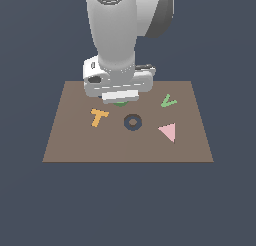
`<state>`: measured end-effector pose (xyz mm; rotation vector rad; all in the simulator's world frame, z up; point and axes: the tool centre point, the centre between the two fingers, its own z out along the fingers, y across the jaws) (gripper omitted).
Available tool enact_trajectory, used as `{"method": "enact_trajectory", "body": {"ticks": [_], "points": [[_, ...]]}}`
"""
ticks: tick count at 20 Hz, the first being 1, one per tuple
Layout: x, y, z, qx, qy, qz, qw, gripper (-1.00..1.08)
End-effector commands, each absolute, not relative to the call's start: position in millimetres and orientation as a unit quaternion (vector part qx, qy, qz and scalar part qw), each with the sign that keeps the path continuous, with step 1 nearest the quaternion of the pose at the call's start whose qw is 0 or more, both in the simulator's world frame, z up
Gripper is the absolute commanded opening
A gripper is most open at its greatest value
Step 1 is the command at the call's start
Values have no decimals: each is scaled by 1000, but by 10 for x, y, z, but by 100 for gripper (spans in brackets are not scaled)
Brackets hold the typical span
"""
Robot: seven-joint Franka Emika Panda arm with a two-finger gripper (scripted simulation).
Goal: Insert a designated object into the corresponding slot on a board.
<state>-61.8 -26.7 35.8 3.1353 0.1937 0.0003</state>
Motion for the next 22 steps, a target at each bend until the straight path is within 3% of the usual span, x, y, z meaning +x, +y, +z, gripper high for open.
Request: {"method": "enact_trajectory", "body": {"ticks": [1, 22], "points": [[-564, -296, 364, 994, 113, 0, 0, -100], [-58, -295, 390, 853, 522, 1, 1, -100]]}}
